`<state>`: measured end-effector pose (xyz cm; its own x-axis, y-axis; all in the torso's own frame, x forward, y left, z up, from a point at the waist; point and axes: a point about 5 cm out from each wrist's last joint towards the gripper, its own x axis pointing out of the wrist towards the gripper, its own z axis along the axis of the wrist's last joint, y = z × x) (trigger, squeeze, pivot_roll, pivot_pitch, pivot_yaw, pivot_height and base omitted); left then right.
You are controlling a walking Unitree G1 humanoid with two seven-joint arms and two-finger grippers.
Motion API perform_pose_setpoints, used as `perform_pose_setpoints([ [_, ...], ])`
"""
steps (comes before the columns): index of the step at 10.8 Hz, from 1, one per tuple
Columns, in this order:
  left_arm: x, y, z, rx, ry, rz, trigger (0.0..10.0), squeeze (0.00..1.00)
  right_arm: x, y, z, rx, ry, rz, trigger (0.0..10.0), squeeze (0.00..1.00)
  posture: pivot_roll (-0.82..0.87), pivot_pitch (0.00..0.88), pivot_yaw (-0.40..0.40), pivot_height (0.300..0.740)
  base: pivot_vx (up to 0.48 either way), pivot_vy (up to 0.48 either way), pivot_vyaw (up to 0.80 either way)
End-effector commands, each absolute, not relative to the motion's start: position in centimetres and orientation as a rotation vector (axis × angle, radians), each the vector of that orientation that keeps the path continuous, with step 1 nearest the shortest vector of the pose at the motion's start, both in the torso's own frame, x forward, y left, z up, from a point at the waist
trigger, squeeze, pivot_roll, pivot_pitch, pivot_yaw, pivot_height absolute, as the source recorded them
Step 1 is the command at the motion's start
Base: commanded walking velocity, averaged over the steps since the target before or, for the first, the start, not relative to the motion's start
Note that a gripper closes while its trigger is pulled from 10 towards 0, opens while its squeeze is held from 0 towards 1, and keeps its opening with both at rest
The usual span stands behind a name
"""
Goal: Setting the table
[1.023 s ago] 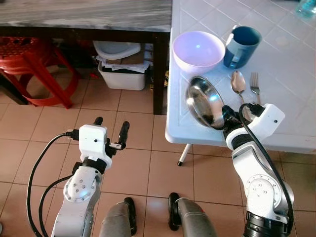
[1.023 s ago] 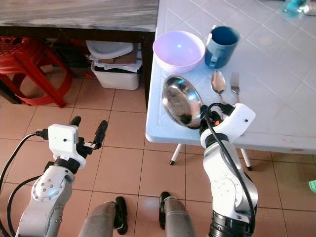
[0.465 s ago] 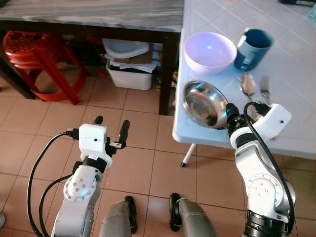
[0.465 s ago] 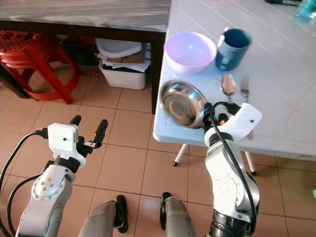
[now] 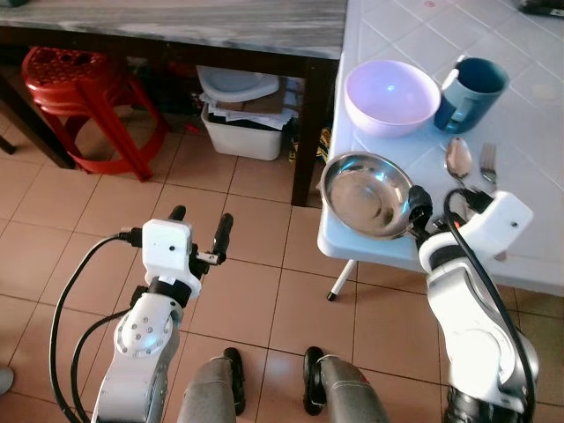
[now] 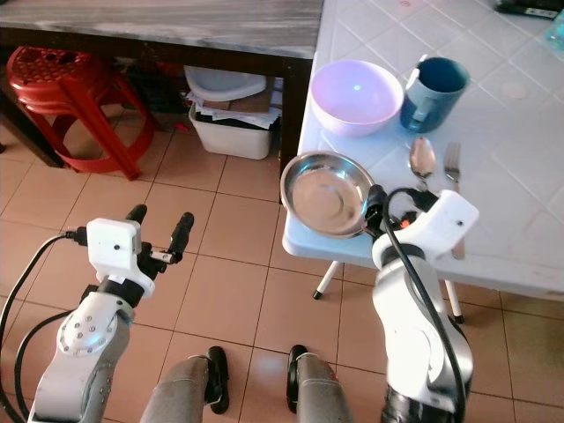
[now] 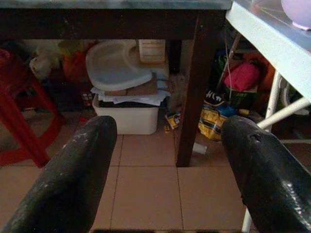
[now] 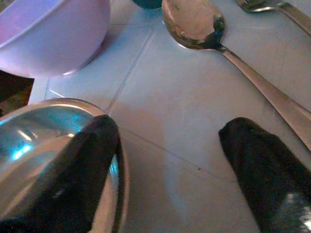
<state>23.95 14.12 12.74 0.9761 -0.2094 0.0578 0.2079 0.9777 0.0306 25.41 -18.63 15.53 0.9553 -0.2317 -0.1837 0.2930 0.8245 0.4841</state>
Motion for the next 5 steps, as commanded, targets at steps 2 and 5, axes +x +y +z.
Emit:
perform_pose_setpoints([
  [2, 23.89, 14.30, 12.36, 0.025, -0.045, -0.209, 10.0, 0.00, 23.73, -20.21, 12.44, 0.504, 0.270, -0.411, 10.0, 0.70, -0.03, 0.247, 0.014, 0.740, 0.000, 0.000, 0.00],
  [5, 24.04, 14.35, 12.36, 0.025, -0.045, -0.210, 10.0, 0.00, 23.27, -20.59, 12.31, 0.493, 0.280, -0.430, 10.0, 0.53, -0.03, 0.244, 0.016, 0.740, 0.000, 0.000, 0.00],
])
